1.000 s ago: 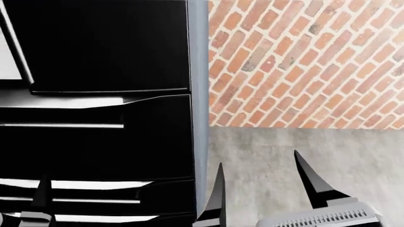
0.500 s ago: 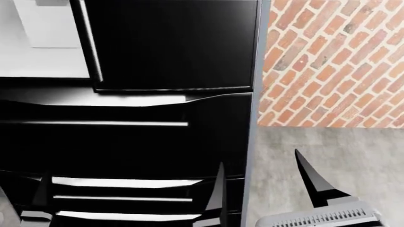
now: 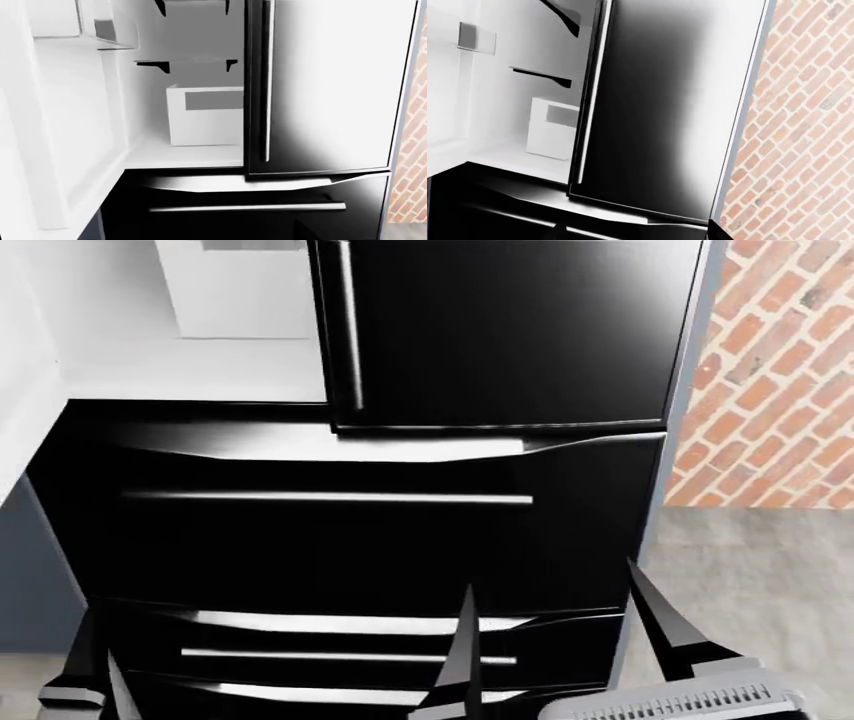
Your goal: Close the fridge doors
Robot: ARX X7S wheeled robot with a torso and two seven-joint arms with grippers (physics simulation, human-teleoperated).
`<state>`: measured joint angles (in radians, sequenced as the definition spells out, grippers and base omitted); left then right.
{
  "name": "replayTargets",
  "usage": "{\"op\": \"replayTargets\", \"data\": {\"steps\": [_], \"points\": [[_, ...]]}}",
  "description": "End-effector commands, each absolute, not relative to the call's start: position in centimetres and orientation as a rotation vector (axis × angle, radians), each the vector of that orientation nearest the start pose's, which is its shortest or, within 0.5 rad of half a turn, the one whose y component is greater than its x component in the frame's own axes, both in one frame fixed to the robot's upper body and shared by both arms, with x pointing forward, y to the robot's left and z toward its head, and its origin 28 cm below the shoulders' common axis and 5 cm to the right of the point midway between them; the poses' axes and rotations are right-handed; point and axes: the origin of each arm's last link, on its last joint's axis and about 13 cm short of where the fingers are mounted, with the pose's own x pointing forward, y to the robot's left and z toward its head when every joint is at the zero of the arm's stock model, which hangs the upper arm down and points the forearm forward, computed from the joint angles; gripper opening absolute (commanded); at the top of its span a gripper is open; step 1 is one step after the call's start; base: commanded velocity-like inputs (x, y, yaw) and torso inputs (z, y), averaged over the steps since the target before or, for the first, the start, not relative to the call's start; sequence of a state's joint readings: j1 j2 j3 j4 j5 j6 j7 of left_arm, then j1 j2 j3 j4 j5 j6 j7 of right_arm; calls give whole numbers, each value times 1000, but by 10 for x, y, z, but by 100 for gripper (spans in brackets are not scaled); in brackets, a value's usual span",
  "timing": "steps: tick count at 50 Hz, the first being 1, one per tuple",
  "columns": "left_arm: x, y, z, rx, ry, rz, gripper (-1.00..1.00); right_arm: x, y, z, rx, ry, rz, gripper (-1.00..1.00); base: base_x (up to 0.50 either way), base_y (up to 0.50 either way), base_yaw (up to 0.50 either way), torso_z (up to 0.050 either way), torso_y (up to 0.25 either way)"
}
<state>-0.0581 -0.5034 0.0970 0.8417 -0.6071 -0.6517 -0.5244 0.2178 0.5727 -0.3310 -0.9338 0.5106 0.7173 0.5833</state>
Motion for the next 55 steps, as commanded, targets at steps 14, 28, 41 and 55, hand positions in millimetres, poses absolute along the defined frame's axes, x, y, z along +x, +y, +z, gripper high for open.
{"op": "replayTargets", "data": {"steps": [14,28,41,55], "points": [[177,229,151,30,-105,19,100,174,-101,169,-203,-234,74,100,-30,500,0,0,0],[177,228,154,30,-109,14,100,175,-101,172,-206,-239,77,100,-29,500,0,0,0],[177,229,153,29,-110,15,100,174,-100,170,-204,-236,74,100,-30,500,0,0,0],[175,229,154,28,-111,17,100,173,-100,171,-207,-234,75,100,-31,500,0,0,0]]}}
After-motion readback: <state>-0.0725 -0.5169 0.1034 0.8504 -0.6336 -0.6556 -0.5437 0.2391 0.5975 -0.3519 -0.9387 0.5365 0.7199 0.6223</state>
